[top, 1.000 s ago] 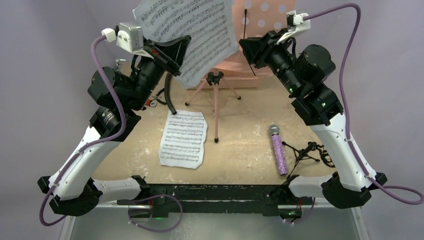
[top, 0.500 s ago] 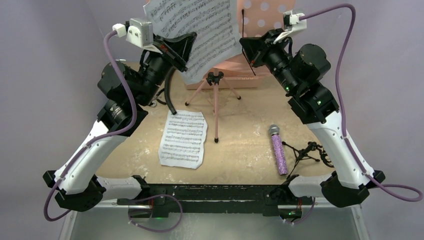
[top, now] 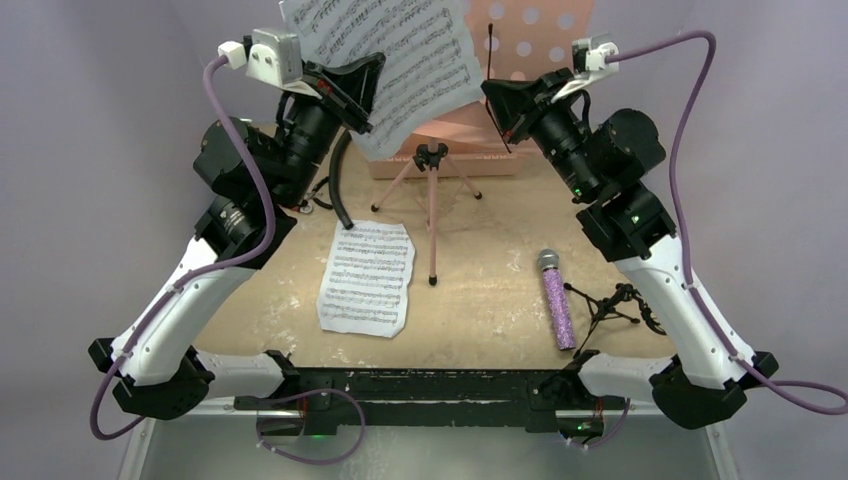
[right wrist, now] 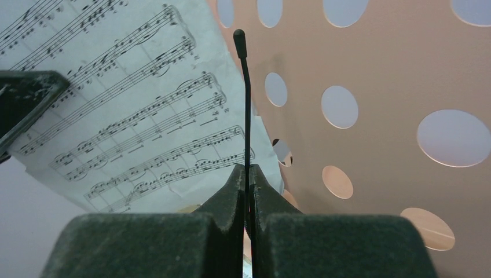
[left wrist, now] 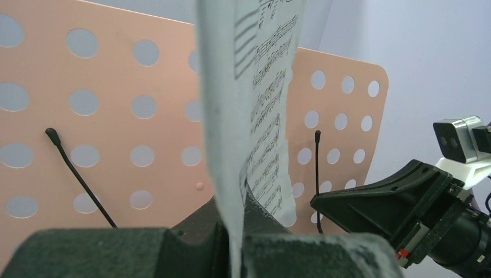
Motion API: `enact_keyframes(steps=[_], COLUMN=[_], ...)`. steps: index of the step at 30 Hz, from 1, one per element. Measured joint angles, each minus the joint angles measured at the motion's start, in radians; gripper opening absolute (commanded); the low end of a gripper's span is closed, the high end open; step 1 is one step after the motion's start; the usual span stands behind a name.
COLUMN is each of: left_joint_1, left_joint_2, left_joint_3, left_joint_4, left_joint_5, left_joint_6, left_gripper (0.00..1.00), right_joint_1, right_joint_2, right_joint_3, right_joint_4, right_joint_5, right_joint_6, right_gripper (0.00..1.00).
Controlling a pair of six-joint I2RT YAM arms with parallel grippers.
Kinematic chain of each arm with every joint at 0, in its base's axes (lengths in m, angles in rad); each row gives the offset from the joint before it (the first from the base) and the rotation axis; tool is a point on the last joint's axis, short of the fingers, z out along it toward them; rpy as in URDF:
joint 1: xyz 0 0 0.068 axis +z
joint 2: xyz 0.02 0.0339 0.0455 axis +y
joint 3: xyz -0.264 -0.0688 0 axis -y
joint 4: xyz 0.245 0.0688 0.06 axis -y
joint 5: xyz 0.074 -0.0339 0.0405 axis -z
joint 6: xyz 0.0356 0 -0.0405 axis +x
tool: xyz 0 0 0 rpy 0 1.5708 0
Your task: Set up the instrument practice props
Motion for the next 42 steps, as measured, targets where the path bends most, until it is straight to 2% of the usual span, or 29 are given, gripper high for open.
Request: enact_keyframes(steps=[8,31,33,42], left_joint_1=[0.0,0.0,0.0,0.0], left_joint_2=[0.04,0.205,0.223,0.248], left_joint_3=[0.013,0.142,0.159,0.175], left_joint_4=[0.011,0.042,0.04,0.016], left_joint_5=[0.051,0.335,0.348,0.325], left_joint_6=[0.026,0.114,0.113,0.112], left_gripper=[0.0,0.0,0.05,0.42], right_joint_1=[0.0,0.0,0.0,0.0], right_joint_2=[-0.082,-0.084,-0.084,-0.085], right_joint_3=[-0.131,-0.138,-0.138,-0.138], right_joint_4=[0.13,0.148,0.149,0.151], right_joint_5=[-0.073,-0.158,-0.158,-0.158], right_joint_6=[-0.074,-0.149,-0.149,-0.149], right_gripper=[0.0,0.0,0.0,0.0])
